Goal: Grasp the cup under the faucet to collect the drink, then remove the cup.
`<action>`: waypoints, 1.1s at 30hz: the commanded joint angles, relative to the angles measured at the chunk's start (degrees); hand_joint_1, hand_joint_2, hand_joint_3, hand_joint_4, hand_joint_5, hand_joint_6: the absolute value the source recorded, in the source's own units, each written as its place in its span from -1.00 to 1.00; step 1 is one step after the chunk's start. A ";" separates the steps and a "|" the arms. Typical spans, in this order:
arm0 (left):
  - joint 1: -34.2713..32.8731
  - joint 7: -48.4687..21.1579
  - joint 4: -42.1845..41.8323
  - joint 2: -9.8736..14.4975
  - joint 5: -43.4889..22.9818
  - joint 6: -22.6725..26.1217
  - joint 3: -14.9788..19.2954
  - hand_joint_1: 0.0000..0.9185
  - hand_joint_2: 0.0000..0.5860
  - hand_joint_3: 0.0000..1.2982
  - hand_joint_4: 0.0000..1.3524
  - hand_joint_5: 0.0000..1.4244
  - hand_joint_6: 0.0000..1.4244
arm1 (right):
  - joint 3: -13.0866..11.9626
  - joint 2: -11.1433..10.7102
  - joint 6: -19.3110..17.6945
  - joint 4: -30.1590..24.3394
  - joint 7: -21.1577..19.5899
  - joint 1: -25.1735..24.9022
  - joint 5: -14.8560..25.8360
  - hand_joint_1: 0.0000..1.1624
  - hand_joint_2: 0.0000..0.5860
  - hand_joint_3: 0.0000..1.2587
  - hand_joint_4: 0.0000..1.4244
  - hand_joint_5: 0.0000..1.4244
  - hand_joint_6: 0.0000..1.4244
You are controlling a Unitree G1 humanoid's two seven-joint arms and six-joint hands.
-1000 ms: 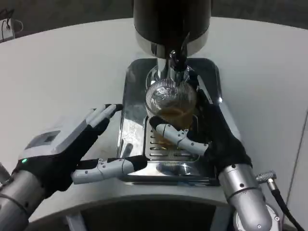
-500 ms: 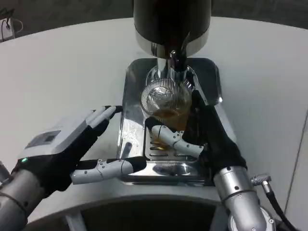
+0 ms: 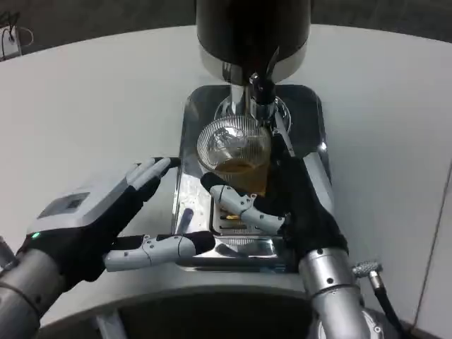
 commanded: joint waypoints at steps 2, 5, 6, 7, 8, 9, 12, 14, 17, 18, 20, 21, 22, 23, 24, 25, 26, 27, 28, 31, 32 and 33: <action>1.60 -0.86 -0.78 1.45 -0.20 0.34 0.83 -1.00 -0.95 -0.92 -1.00 -1.00 -0.78 | 0.75 2.13 1.46 1.88 -2.36 -0.48 -1.63 0.30 -0.22 -1.00 -0.92 -0.79 -0.88; 1.88 -0.89 -0.88 1.63 -0.24 0.38 0.81 -1.00 -0.95 -0.92 -1.00 -1.00 -0.78 | 0.81 2.87 2.09 2.46 -2.97 -0.86 -1.84 0.30 -0.22 -1.00 -0.92 -0.79 -0.88; 1.97 -0.87 -0.92 1.65 -0.23 0.40 0.83 -1.00 -0.95 -0.92 -1.00 -1.00 -0.78 | 0.96 3.11 2.21 2.72 -3.19 -0.98 -1.91 0.30 -0.22 -1.00 -0.92 -0.78 -0.88; 2.04 -0.90 -0.95 1.70 -0.23 0.44 0.87 -1.00 -0.95 -0.92 -1.00 -1.00 -0.78 | 1.07 3.26 2.28 2.90 -3.35 -1.07 -1.98 0.30 -0.22 -1.00 -0.92 -0.78 -0.87; 2.09 -0.91 -0.97 1.74 -0.24 0.48 0.90 -1.00 -0.95 -0.92 -1.00 -1.00 -0.78 | 1.15 3.47 2.33 3.11 -3.58 -1.13 -2.01 0.30 -0.22 -1.00 -0.92 -0.78 -0.87; 2.14 -0.90 -0.97 1.78 -0.24 0.51 0.96 -1.00 -0.95 -0.92 -1.00 -1.00 -0.78 | 1.18 3.69 2.42 3.30 -3.76 -1.18 -1.97 0.30 -0.22 -1.00 -0.92 -0.78 -0.87; 2.56 -0.93 -1.11 2.01 -0.32 0.60 1.38 -1.00 -0.95 -0.92 -1.00 -1.00 -0.78 | 1.25 4.39 2.62 3.88 -4.45 -1.41 -2.12 0.30 -0.22 -1.00 -0.92 -0.77 -0.87; 2.80 -0.95 -1.12 2.16 -0.39 0.60 1.57 -1.00 -0.95 -0.92 -1.00 -1.00 -0.78 | 1.37 4.77 2.76 4.21 -4.88 -1.58 -2.29 0.30 -0.22 -1.00 -0.91 -0.76 -0.86; 3.05 -1.13 -1.07 2.39 -0.42 0.53 1.72 -1.00 -0.95 -0.92 -1.00 -1.00 -0.78 | 1.75 5.36 3.25 4.97 -5.91 -1.91 -2.71 0.30 -0.22 -0.99 -0.86 -0.71 -0.83; 3.14 -1.20 -1.10 2.44 -0.43 0.55 1.80 -1.00 -0.95 -0.92 -1.00 -1.00 -0.78 | 1.88 5.69 3.45 5.35 -6.62 -1.93 -2.93 0.30 -0.22 -0.98 -0.84 -0.69 -0.81; 3.31 -1.29 -1.18 2.49 -0.41 0.53 1.97 -1.00 -0.95 -0.92 -1.00 -1.00 -0.78 | 2.08 6.10 3.77 5.86 -7.61 -1.95 -3.02 0.30 -0.22 -0.95 -0.81 -0.65 -0.79; 3.37 -1.36 -1.20 2.51 -0.43 0.51 2.06 -1.00 -0.95 -0.92 -1.00 -1.00 -0.78 | 2.16 6.32 3.97 6.17 -8.18 -2.00 -3.03 0.31 -0.23 -0.92 -0.78 -0.63 -0.76; 3.45 -1.39 -1.21 2.53 -0.43 0.46 2.14 -1.00 -0.95 -0.92 -1.00 -1.00 -0.78 | 2.23 6.43 4.10 6.36 -8.52 -2.06 -3.01 0.31 -0.24 -0.89 -0.75 -0.61 -0.74; 3.49 -1.41 -1.22 2.55 -0.43 0.43 2.19 -1.00 -0.95 -0.92 -1.00 -1.00 -0.78 | 2.27 6.57 4.17 6.57 -8.98 -2.13 -2.97 0.32 -0.25 -0.88 -0.74 -0.59 -0.73; 3.63 -1.45 -1.25 2.59 -0.44 0.42 2.27 -1.00 -0.95 -0.91 -1.00 -1.00 -0.78 | 2.21 6.84 4.23 6.88 -9.54 -2.26 -2.80 0.32 -0.25 -0.86 -0.72 -0.58 -0.71; 3.78 -1.47 -1.28 2.65 -0.45 0.38 2.35 -1.00 -0.95 -0.91 -1.00 -1.00 -0.78 | 2.19 7.00 4.25 7.08 -9.93 -2.36 -2.63 0.32 -0.25 -0.85 -0.70 -0.56 -0.70; 3.88 -1.48 -1.29 2.69 -0.47 0.36 2.40 -1.00 -0.95 -0.91 -1.00 -1.00 -0.78 | 2.19 7.14 4.19 7.33 -10.37 -2.48 -2.46 0.33 -0.24 -0.82 -0.69 -0.53 -0.68; 4.00 -1.49 -1.31 2.72 -0.50 0.35 2.45 -1.00 -0.95 -0.91 -1.00 -1.00 -0.78 | 2.21 7.31 4.10 7.54 -10.87 -2.59 -2.34 0.33 -0.24 -0.79 -0.67 -0.51 -0.65; 4.11 -1.52 -1.33 2.75 -0.51 0.36 2.47 -1.00 -0.95 -0.91 -1.00 -1.00 -0.78 | 2.23 7.50 3.97 7.73 -11.36 -2.69 -2.19 0.34 -0.24 -0.76 -0.63 -0.47 -0.62; 4.46 -1.55 -1.47 2.78 -0.53 0.30 2.56 -1.00 -0.95 -0.91 -1.00 -1.00 -0.78 | 2.20 8.38 3.55 8.39 -13.41 -2.88 -1.77 0.34 -0.24 -0.69 -0.55 -0.41 -0.56; 4.53 -1.56 -1.52 2.77 -0.55 0.28 2.59 -1.00 -0.95 -0.91 -1.00 -1.00 -0.78 | 2.22 8.59 3.43 8.58 -14.04 -2.91 -1.68 0.34 -0.24 -0.67 -0.52 -0.40 -0.54; 4.56 -1.57 -1.55 2.76 -0.56 0.27 2.61 -1.00 -0.95 -0.91 -1.00 -1.00 -0.78 | 2.29 8.83 3.18 8.79 -14.82 -2.90 -1.54 0.35 -0.23 -0.64 -0.51 -0.38 -0.52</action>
